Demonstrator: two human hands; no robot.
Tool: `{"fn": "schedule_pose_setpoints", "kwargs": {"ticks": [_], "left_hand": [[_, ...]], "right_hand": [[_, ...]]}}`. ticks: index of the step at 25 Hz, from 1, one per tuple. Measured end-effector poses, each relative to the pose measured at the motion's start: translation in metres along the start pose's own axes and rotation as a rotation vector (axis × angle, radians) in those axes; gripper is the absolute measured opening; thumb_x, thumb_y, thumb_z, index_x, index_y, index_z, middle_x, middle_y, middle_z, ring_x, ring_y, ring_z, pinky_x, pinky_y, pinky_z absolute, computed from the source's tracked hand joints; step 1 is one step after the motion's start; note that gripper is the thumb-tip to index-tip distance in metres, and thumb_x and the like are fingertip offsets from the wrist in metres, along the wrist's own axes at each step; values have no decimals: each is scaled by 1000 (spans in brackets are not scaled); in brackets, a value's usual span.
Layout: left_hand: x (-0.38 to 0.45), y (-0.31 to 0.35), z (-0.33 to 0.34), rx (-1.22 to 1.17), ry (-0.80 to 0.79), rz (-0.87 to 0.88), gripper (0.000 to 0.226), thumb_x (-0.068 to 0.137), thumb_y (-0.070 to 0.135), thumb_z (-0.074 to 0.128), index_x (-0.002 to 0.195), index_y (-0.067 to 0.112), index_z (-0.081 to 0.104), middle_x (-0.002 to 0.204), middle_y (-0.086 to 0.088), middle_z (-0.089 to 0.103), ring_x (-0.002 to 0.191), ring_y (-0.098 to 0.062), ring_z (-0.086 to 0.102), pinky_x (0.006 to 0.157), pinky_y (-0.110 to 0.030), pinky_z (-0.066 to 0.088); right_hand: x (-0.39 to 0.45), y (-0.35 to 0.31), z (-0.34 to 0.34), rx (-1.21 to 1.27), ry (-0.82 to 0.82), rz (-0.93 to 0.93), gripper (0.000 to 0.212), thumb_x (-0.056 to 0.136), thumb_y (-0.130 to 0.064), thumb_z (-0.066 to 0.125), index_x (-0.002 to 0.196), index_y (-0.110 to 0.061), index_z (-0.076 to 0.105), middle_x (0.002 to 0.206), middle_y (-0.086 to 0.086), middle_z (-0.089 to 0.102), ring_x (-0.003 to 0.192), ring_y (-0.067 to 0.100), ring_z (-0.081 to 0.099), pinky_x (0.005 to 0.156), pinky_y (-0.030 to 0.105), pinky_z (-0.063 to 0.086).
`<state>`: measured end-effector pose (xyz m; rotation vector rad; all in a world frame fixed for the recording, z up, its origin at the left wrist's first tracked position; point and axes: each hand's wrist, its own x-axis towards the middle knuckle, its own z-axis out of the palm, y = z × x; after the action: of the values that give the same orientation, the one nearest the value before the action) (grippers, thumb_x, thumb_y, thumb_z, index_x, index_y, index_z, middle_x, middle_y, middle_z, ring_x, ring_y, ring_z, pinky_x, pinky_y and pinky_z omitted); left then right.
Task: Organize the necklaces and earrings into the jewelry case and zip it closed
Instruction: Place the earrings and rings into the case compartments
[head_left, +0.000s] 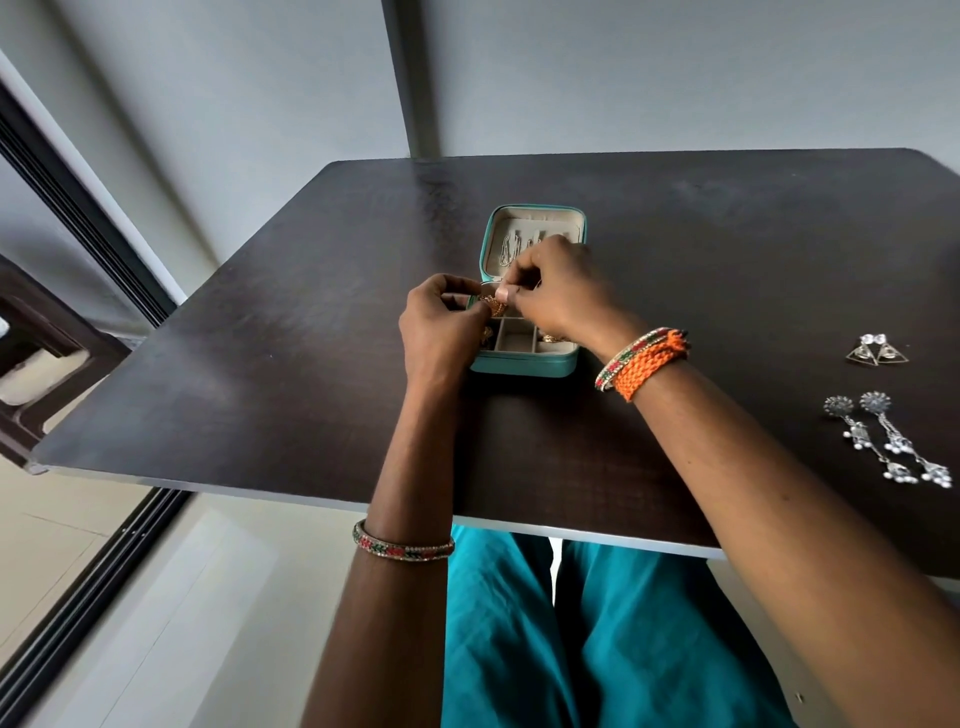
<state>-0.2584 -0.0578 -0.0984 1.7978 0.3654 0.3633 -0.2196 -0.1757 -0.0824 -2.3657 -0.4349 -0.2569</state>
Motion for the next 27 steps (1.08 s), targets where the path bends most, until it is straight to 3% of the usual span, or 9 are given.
{"fn": "schedule_pose_setpoints", "kwargs": {"ticks": [3, 5, 8, 11, 15, 18, 21, 24, 27], "left_hand": [[2, -1, 1, -28, 7, -31, 16, 85, 6, 56, 83, 19, 65, 81, -4, 70, 69, -12, 67, 54, -19, 51], [3, 1, 1, -80, 39, -54, 23, 86, 6, 49, 81, 21, 66, 84, -6, 71, 73, -15, 69, 59, -24, 53], [-7, 9, 0, -48, 135, 23, 23, 87, 7, 48, 87, 20, 67, 79, 4, 67, 66, 1, 64, 57, -17, 52], [-28, 23, 5, -24, 198, 225, 21, 85, 6, 51, 90, 17, 69, 76, 11, 65, 63, 5, 61, 58, -19, 52], [-63, 48, 43, -69, 12, 426, 19, 83, 5, 54, 83, 17, 68, 75, 10, 66, 64, 2, 59, 59, -13, 44], [-99, 53, 84, -67, -289, 394, 18, 85, 5, 55, 81, 17, 67, 65, 10, 62, 49, 2, 51, 48, -13, 37], [-126, 48, 115, 51, -489, 339, 10, 89, 16, 57, 87, 16, 67, 70, 7, 64, 55, 2, 54, 53, -13, 42], [-143, 46, 136, 159, -527, 302, 18, 91, 32, 58, 95, 16, 64, 82, 5, 67, 79, -11, 64, 73, -28, 52], [-148, 46, 148, 340, -482, 352, 24, 87, 36, 62, 100, 17, 64, 94, 2, 68, 93, -17, 63, 80, -36, 52]], "right_hand": [[-1, -1, -4, 20, -21, -20, 4, 82, -16, 70, 84, -14, 73, 87, 0, 69, 81, 11, 62, 72, 25, 50], [-1, -3, -10, 76, 64, -30, 5, 82, -13, 69, 83, -13, 74, 81, -1, 68, 75, 9, 61, 68, 19, 48], [-5, -1, -31, 168, 178, -28, 7, 83, -13, 67, 85, -13, 74, 80, -3, 70, 72, 4, 62, 63, 4, 44], [-19, 8, -61, 250, 221, -12, 8, 84, -16, 67, 86, -14, 74, 78, -4, 71, 71, 1, 63, 68, 18, 49], [-60, 22, -105, 307, 286, 10, 7, 84, -15, 67, 83, -19, 73, 66, -15, 63, 57, -7, 55, 58, 16, 41], [-105, 43, -147, 292, 329, 57, 9, 85, -12, 66, 86, -18, 72, 71, -12, 65, 59, -7, 56, 56, 9, 41], [-144, 74, -181, 264, 359, 155, 11, 86, -5, 64, 87, -14, 70, 73, -2, 64, 54, -6, 54, 50, 7, 38], [-171, 108, -199, 225, 349, 312, 17, 88, -7, 63, 81, -20, 69, 73, 4, 63, 52, -3, 52, 46, 9, 40], [-181, 133, -187, 225, 275, 424, 14, 88, -10, 62, 81, -19, 69, 73, 2, 62, 58, 2, 53, 47, 9, 41]]}}
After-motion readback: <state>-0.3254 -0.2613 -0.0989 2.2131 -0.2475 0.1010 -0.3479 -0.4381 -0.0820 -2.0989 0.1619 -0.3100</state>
